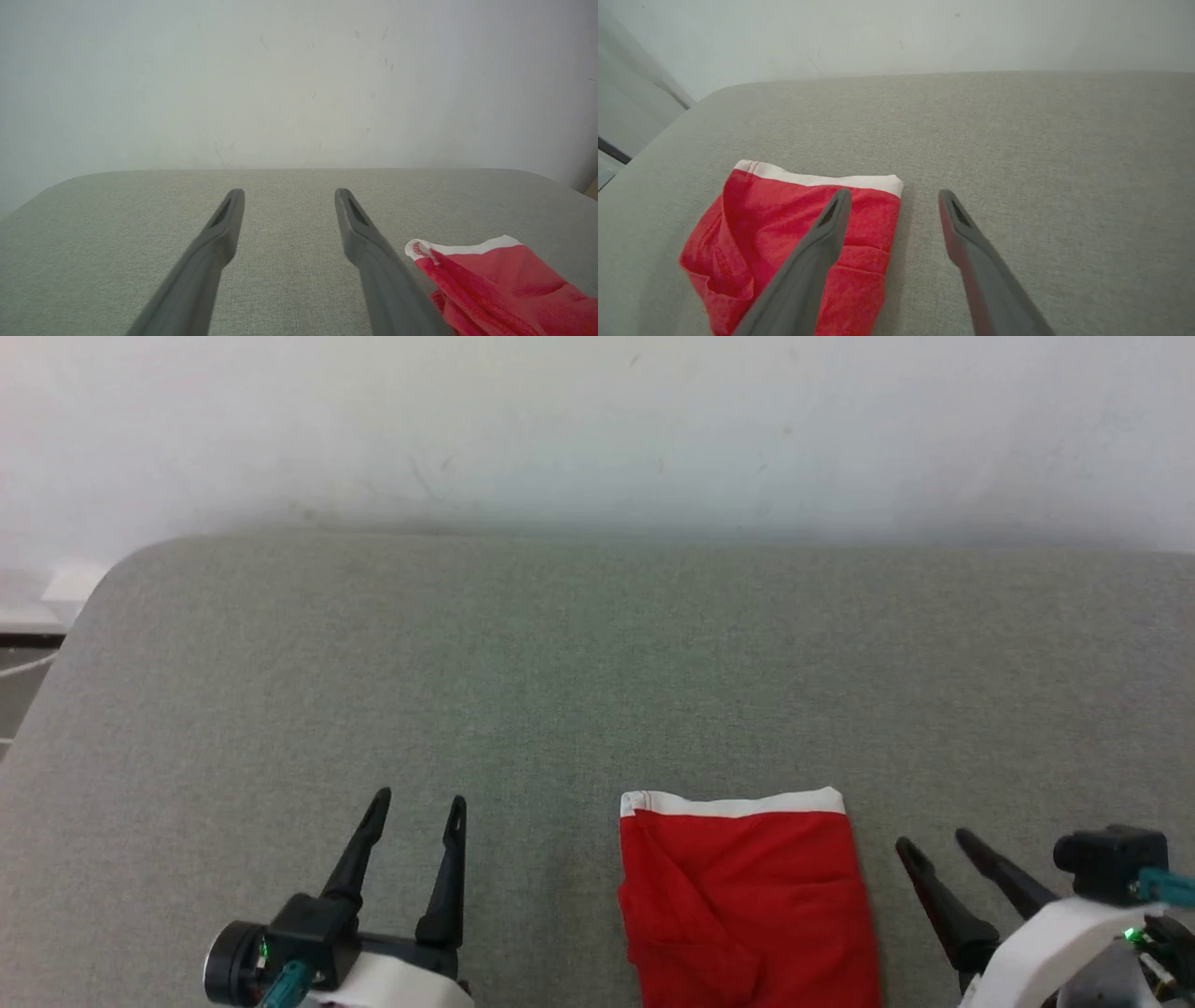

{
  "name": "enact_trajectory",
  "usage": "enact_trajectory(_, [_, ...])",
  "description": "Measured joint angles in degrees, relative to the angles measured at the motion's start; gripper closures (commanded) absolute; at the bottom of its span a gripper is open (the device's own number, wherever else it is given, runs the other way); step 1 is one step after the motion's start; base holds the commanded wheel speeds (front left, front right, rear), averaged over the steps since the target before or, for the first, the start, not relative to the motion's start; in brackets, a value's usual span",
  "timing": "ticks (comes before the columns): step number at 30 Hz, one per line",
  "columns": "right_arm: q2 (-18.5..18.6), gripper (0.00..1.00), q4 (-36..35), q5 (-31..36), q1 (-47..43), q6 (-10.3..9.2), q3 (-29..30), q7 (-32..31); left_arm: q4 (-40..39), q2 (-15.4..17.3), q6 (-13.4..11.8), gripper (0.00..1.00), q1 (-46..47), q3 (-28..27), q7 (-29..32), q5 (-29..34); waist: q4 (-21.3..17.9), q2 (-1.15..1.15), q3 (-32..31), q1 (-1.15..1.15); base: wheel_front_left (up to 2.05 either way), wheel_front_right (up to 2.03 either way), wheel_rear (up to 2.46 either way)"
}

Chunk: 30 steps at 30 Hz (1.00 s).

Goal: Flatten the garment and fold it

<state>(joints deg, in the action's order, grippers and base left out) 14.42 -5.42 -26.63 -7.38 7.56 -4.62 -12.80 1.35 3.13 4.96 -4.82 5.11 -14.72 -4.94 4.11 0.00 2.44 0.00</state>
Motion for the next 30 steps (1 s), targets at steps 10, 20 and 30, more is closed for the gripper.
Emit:
enact_trajectory(10, [-1.8, 0.0, 2.9, -11.1, 4.4, -0.02, 1.6, -24.2, 1.0, -0.1, 0.5, 0.0, 3.0, 1.0, 0.0, 0.0, 3.2, 0.0, 3.7, 0.01, 0.0, 0.0, 0.0])
enact_trajectory(20, [-5.2, 0.36, 11.1, -7.0, 8.6, -0.02, 1.7, -27.3, 1.5, -0.1, 0.5, 0.0, 3.2, 1.8, 0.0, 0.0, 6.9, 0.0, 5.4, 0.0, 0.0, 0.0, 0.0])
enact_trajectory(30, [0.7, 1.0, 12.8, 4.1, 12.2, 0.07, -7.1, -19.7, 1.6, -0.1, 0.5, 0.0, 3.1, 3.4, 0.0, 0.0, 5.3, 0.0, 4.5, 0.0, 0.0, 0.0, 0.0])
